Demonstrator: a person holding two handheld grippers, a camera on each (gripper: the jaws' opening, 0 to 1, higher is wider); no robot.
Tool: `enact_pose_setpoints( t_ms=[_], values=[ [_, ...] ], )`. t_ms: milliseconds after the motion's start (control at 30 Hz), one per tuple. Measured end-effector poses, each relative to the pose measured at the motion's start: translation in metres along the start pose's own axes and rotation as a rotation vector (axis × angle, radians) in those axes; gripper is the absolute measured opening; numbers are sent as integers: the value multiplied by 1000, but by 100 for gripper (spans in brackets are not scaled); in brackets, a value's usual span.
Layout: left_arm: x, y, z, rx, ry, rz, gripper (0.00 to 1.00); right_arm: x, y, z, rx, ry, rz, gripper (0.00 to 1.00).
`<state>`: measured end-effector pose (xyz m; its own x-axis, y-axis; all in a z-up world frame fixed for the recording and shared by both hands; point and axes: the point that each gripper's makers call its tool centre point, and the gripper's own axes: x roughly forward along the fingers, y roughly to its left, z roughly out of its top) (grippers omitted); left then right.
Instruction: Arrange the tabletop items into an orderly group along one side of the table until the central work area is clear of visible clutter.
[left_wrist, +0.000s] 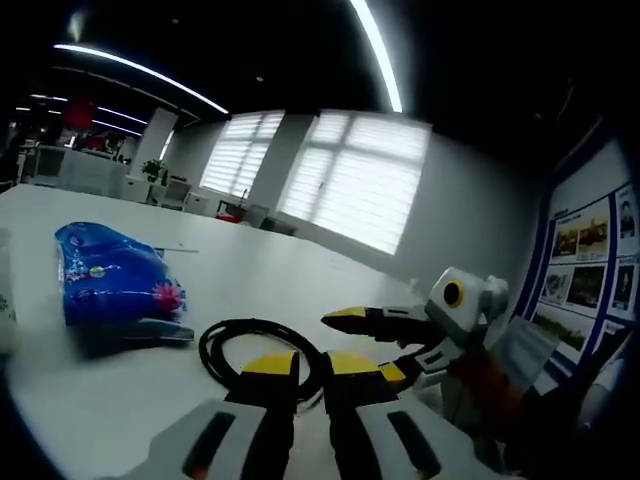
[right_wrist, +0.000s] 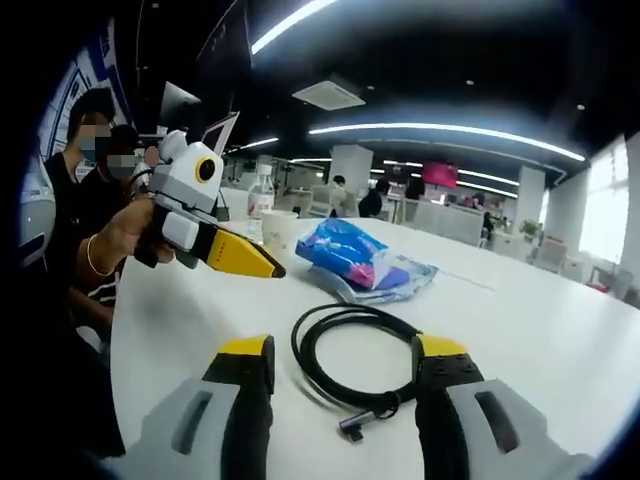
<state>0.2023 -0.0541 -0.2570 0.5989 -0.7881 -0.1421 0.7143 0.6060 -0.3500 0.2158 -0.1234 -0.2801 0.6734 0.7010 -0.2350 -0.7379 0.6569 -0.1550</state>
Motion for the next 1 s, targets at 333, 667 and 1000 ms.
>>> enact_pose_setpoints(
  t_ms=[333,667,1000],
  values=[
    [-4,20,1,92,0,64,25,0,2,-12,24,37,24,83],
    [-1,28,-5,197,37,84,41,1,-7,-18,53,44,23,87],
    [9,34,-21,309,116,54,51,12,-14,-32,94,67,65,90]
  ],
)
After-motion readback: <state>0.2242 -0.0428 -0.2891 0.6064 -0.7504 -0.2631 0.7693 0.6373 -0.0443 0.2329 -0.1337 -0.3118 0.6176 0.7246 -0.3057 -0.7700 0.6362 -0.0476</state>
